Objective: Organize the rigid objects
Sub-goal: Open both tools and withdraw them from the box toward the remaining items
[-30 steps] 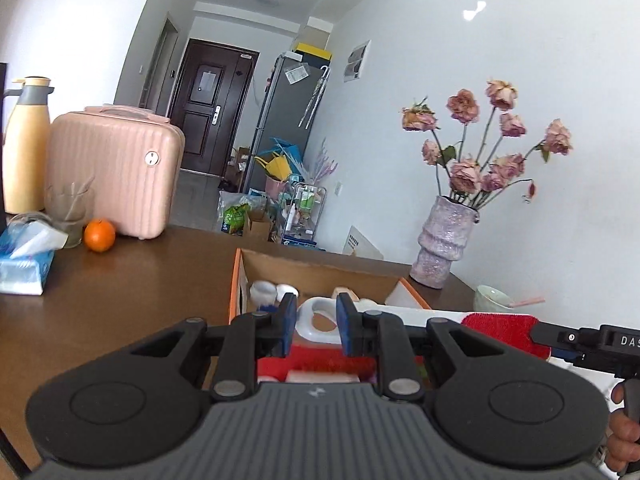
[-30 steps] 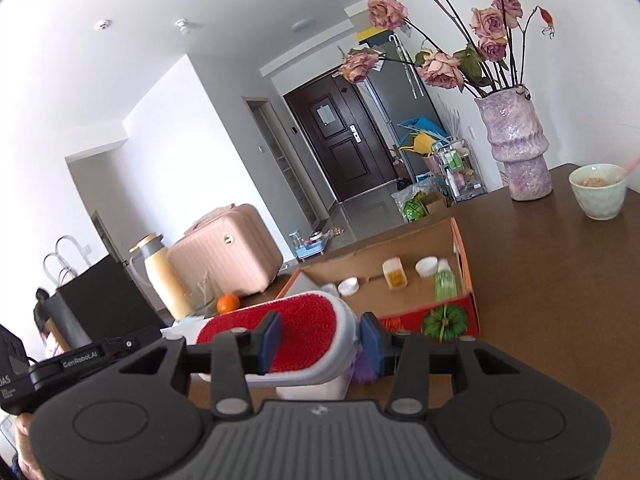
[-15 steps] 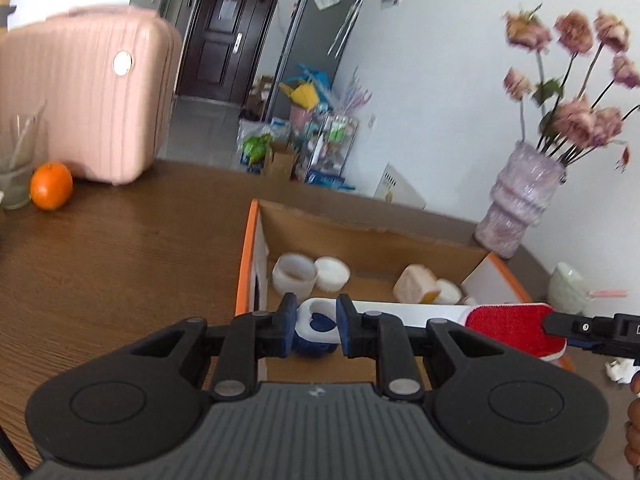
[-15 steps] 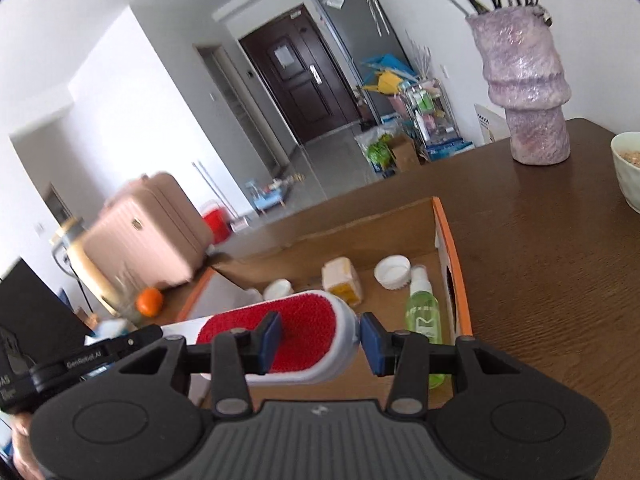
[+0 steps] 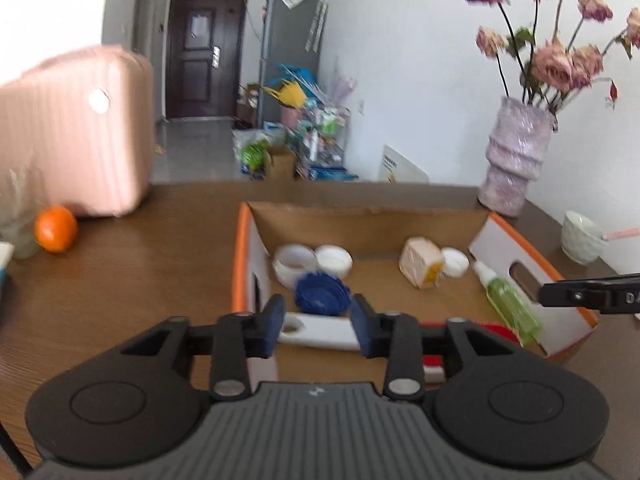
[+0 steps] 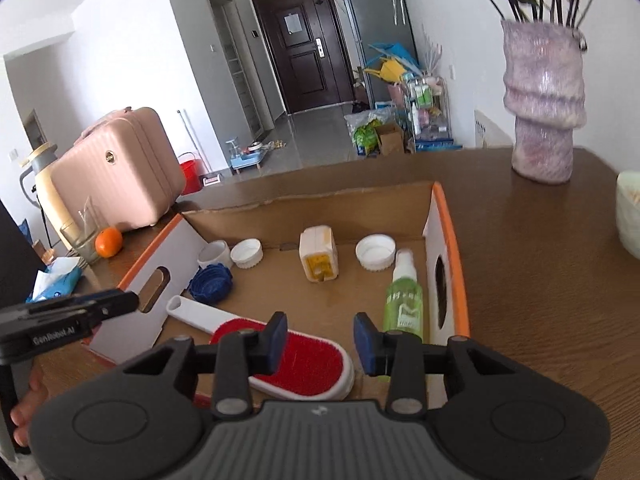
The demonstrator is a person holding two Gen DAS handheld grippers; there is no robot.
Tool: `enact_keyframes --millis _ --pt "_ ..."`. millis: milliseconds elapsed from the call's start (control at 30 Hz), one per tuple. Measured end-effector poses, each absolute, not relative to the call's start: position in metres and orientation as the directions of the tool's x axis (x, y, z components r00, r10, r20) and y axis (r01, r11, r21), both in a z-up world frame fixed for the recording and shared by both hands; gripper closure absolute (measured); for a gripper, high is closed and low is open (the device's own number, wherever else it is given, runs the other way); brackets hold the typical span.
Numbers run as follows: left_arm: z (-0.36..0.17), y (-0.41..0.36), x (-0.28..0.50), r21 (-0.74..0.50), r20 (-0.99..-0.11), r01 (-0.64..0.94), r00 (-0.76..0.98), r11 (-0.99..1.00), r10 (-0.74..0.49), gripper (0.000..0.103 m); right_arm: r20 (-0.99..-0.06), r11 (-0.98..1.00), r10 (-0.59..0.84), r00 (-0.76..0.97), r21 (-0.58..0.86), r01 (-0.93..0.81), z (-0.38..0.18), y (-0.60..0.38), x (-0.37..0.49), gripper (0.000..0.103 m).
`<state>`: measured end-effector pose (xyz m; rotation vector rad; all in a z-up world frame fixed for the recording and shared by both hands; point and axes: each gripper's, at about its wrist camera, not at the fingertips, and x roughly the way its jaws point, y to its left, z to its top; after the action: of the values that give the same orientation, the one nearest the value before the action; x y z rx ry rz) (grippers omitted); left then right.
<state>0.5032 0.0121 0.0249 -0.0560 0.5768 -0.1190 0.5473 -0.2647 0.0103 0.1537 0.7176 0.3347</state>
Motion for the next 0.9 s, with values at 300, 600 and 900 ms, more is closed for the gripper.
enact_keyframes --millis 300,600,900 --pt "0.077 0.015 0.442 -0.027 -0.472 0.08 0.877 0.996 -0.083 0.039 -0.552 0.941 0.338 0.763 0.199 -0.273 0.068 -0.273 0.491 0.039" --pt "0.098 0.004 0.355 0.058 -0.316 0.034 0.949 0.998 -0.014 0.011 -0.431 0.955 0.274 0.86 0.014 -0.297 0.089 -0.252 0.406 0.012" --pt "0.088 0.0 0.288 0.089 -0.169 0.008 0.986 0.996 0.008 0.0 -0.176 0.967 0.218 0.96 -0.098 -0.237 0.076 -0.244 0.329 0.0"
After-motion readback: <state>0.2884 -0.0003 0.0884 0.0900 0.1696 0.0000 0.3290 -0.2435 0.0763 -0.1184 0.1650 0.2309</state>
